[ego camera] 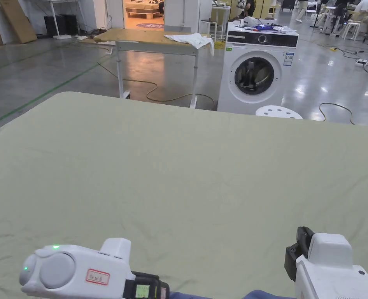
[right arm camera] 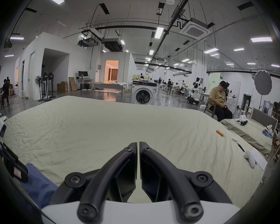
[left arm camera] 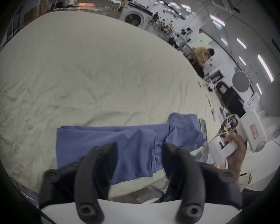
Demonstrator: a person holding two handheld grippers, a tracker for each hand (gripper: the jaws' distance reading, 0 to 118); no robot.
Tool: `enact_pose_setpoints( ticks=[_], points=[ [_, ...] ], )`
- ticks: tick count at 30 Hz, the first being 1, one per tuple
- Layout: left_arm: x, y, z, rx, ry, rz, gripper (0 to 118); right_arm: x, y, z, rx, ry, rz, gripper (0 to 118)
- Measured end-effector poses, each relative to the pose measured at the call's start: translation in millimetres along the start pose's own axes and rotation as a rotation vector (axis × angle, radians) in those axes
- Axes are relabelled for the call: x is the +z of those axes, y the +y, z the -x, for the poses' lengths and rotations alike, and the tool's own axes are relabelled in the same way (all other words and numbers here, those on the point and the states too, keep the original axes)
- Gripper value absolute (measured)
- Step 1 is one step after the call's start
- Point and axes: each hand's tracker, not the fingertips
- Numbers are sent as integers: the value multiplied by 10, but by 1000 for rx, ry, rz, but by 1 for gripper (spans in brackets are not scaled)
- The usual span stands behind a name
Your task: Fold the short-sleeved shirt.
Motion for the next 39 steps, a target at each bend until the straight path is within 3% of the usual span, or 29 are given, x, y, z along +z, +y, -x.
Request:
enact_pose_setpoints(
  ticks=[1, 5, 13, 17, 20, 27, 30, 34, 35, 39],
  points=[
    [-4, 5, 33, 3, 17, -12, 25, 3, 5, 1, -1, 0, 0, 2],
    [-213, -50, 100, -2, 119, 40, 10, -2, -20, -2, -5, 2, 7, 2],
    [-725, -243, -110, -10, -131, 123, 8, -7, -77, -3, 0, -1, 29, 2],
    [-1043, -327, -94, -25, -16, 161, 6, -12, -76, -13, -6, 0, 34, 2],
    [-1069, -346, -49, 26, -69, 120, 4, -1, -64, -18, -6, -2, 32, 2],
    [-764, -286, -65, 5, -91, 53, 5, -11, -39, -14, -12, -2, 26, 2],
    [-424, -236, 49, -3, -98, -22, 10, -23, -28, -6, -23, 4, 15, 2],
    [7, -212, 460, 20, -30, -78, 55, -46, 18, 26, -24, 13, 3, 2],
    [102, -213, 615, 42, 3, -93, 61, -49, 25, 35, -24, 16, 1, 2],
    [295, -273, 1111, 105, 25, -108, 67, -71, 20, 74, -27, 24, 2, 2]
  ],
)
